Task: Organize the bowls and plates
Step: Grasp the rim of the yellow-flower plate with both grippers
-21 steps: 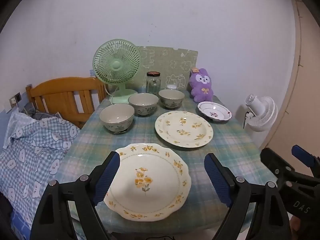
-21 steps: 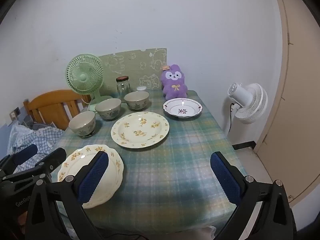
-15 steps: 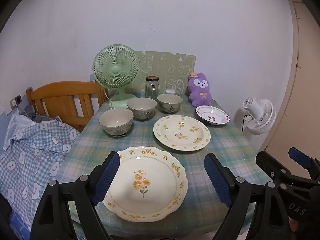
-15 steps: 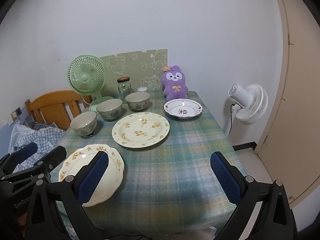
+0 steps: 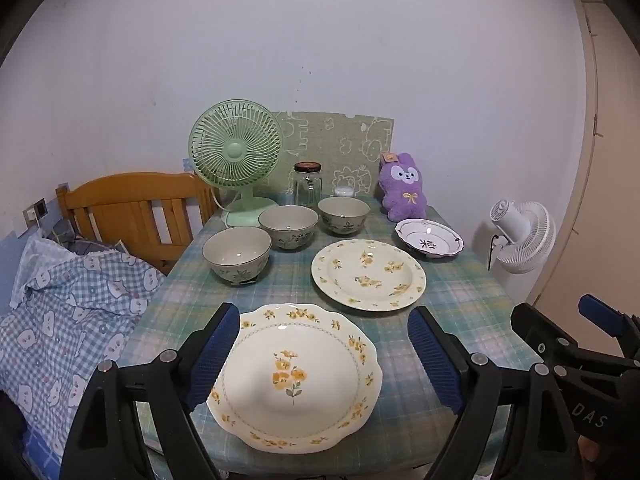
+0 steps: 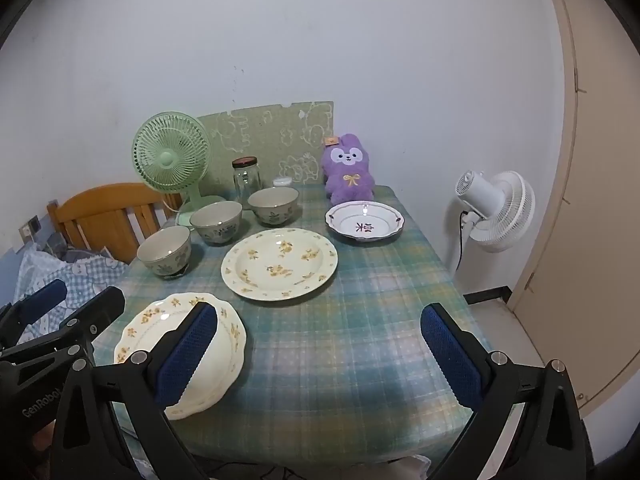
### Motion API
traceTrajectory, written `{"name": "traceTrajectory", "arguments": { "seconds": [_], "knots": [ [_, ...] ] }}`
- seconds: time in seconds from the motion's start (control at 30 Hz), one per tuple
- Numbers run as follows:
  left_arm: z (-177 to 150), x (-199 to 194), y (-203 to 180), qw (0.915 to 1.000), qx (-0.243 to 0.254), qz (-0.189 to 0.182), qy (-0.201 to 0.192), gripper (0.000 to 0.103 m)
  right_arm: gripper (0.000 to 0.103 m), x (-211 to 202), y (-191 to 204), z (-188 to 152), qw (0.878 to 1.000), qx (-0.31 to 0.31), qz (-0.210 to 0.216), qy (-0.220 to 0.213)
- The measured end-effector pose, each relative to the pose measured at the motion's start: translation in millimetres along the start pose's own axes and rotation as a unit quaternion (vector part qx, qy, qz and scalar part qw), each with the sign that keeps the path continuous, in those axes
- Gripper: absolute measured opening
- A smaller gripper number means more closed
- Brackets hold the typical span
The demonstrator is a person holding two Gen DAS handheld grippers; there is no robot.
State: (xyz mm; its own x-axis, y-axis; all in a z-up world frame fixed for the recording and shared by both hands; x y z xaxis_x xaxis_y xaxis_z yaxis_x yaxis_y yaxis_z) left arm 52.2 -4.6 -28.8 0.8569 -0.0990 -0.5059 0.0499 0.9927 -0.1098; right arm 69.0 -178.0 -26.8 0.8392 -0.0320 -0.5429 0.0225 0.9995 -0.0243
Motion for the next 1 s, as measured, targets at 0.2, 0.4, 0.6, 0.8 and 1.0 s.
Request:
{"name": "traceTrajectory", "arguments": {
  "seconds": [0.2,0.4,0.6,0.8,1.0],
  "knots": [
    [2.2,0.5,0.6,1.0000,0.004,0.000,-0.008,0.087,0.103,1.7,-1.4,-1.7,1.000,0.002,-0.005,-0.001],
    [2.1,0.6,-2.1,0.9998,0.014,0.002,-0.012,0.086,0.103,2.7,-1.7,-2.5,1.000,0.004,-0.007,0.000],
    [3.5,1.3,-1.4,0.9998,0.014,0.001,-0.011,0.086,0.103,3.4,-1.2,-2.0,1.000,0.004,-0.007,-0.001],
    [6.4,3.0,0.3,0.9998,0.016,0.001,-0.014,0.086,0.103,5.7,0.3,0.4,1.000,0.003,-0.008,-0.003],
    [6.9,3.1,1.7,0.9997,0.017,0.003,-0.017,0.085,0.103,6.1,2.3,1.5,1.000,0.001,-0.006,-0.004]
  ]
}}
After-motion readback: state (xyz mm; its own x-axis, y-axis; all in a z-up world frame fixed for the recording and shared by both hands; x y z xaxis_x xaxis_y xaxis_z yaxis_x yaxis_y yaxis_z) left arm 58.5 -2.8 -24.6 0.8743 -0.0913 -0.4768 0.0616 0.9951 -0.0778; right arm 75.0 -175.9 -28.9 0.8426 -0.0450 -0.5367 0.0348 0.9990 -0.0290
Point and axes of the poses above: each gripper's, at about its wrist camera, not at the fingertips, and x roughly the way its jaws point, y to its left, z to its top, the point moved 7 cm from there along x, roughly the way its jaws point, and after that the axes turned 7 degrees about -z, right-handed, at the moved point
